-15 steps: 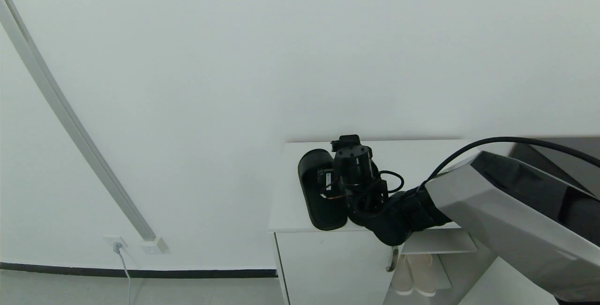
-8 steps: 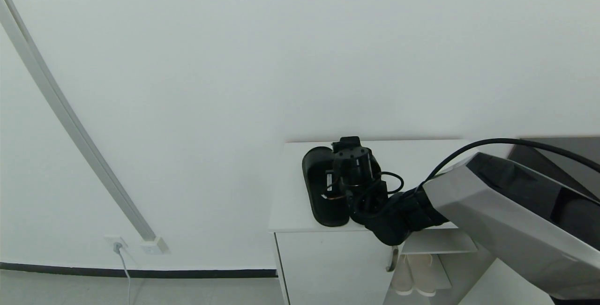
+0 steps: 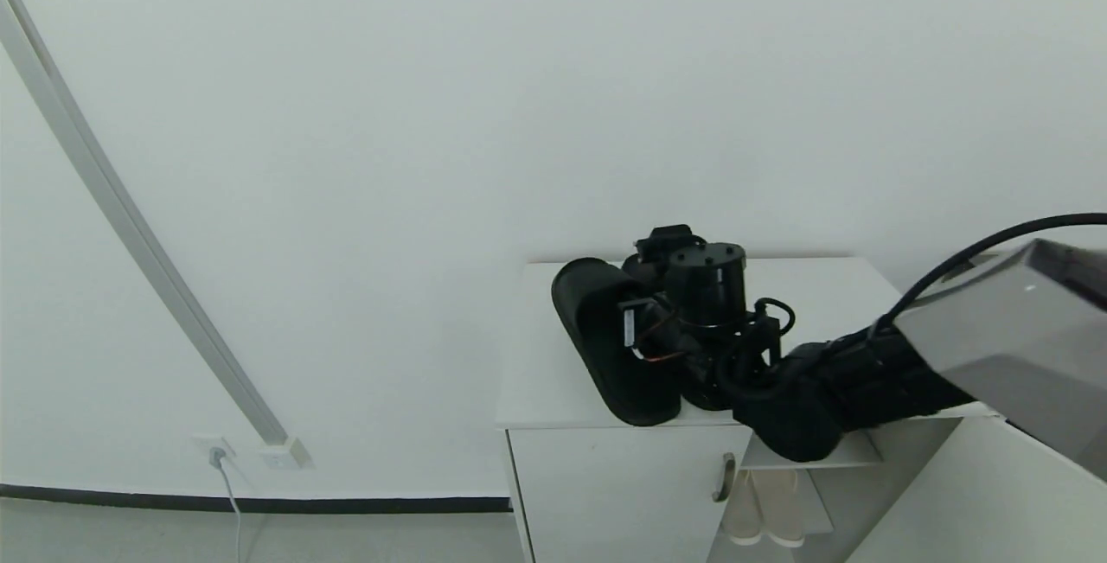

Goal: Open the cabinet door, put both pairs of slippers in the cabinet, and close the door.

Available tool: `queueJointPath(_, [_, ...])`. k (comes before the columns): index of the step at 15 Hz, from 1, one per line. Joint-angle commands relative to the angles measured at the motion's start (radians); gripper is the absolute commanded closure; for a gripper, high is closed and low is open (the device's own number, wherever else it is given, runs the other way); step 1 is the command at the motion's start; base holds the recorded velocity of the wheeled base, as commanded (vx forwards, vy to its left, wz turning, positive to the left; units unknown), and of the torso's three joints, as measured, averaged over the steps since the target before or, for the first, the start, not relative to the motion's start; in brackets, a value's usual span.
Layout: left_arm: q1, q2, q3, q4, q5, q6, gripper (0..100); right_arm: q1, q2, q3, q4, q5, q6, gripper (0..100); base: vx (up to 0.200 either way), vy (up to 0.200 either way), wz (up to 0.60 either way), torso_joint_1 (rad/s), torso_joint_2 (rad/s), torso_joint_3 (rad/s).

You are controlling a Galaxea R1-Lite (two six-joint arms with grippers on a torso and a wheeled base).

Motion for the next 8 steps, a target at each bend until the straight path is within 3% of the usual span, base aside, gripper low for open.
queueJointPath(1, [0.0, 0.001, 0.0, -0.001, 0.0, 0.0, 100, 0.001, -0.259, 0.237, -0.047, 0.11, -0.013, 100, 0.0, 0.0, 0.0, 0.0, 0.0, 0.0])
queueJointPath(4, [0.0, 0.001, 0.0, -0.001, 0.0, 0.001, 100, 0.004, -0.397, 0.438, -0.094, 0.219, -0.016, 100, 0.0, 0.0, 0.0, 0.0, 0.0, 0.0])
queueJointPath(8, [0.0, 0.001, 0.0, -0.001, 0.002, 0.001, 100, 0.044, -0.412, 0.5, -0.09, 0.239, -0.036, 100, 0.0, 0.0, 0.0, 0.0, 0.0, 0.0])
